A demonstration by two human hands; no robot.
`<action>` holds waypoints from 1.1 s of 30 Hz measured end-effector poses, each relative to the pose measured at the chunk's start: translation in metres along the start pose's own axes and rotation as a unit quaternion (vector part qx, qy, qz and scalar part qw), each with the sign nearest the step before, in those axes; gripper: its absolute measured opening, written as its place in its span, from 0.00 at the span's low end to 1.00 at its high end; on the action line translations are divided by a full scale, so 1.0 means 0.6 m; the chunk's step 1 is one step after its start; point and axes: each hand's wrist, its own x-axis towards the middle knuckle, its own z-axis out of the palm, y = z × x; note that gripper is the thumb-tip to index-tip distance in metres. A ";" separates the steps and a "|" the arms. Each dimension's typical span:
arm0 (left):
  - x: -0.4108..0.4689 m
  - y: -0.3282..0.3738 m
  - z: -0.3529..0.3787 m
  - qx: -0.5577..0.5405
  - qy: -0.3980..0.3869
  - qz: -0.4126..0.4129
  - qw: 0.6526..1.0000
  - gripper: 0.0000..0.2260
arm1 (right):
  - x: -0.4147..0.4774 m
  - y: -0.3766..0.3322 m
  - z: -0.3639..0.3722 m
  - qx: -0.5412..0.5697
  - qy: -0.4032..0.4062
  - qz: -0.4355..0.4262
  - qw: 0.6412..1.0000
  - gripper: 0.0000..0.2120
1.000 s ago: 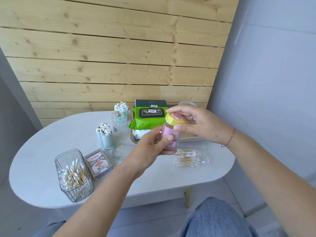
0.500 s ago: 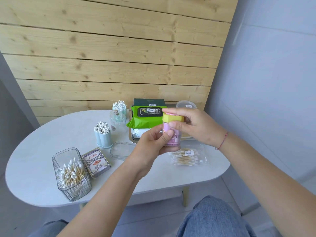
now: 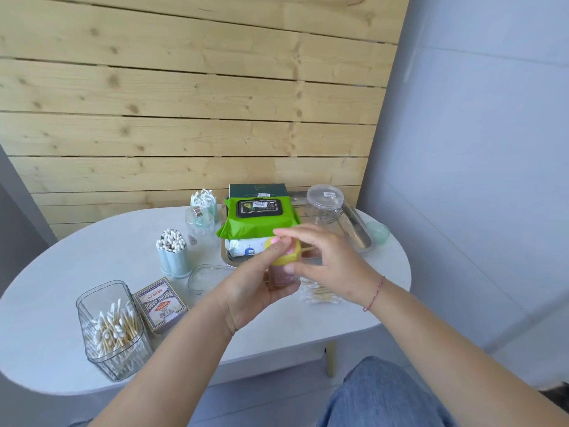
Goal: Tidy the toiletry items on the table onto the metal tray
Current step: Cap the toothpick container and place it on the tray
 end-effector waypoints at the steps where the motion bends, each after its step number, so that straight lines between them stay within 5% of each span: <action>1: 0.002 -0.004 0.001 0.001 0.006 0.002 1.000 0.08 | -0.002 0.003 0.001 0.004 0.001 0.006 1.000 0.25; 13: 0.068 0.023 0.085 0.104 0.014 0.004 0.994 0.13 | 0.010 0.050 -0.090 0.073 0.040 0.085 0.993 0.22; 18: 0.136 0.058 0.128 0.113 0.026 0.050 0.992 0.08 | 0.049 0.121 -0.170 0.083 0.131 0.129 0.980 0.21; 28: 0.298 0.008 0.154 0.146 0.056 -0.007 0.988 0.08 | 0.122 0.310 -0.145 0.066 0.114 0.241 0.962 0.22; 33: 0.327 -0.009 0.139 0.096 0.063 0.011 0.993 0.16 | 0.137 0.346 -0.135 0.050 0.107 0.237 0.964 0.20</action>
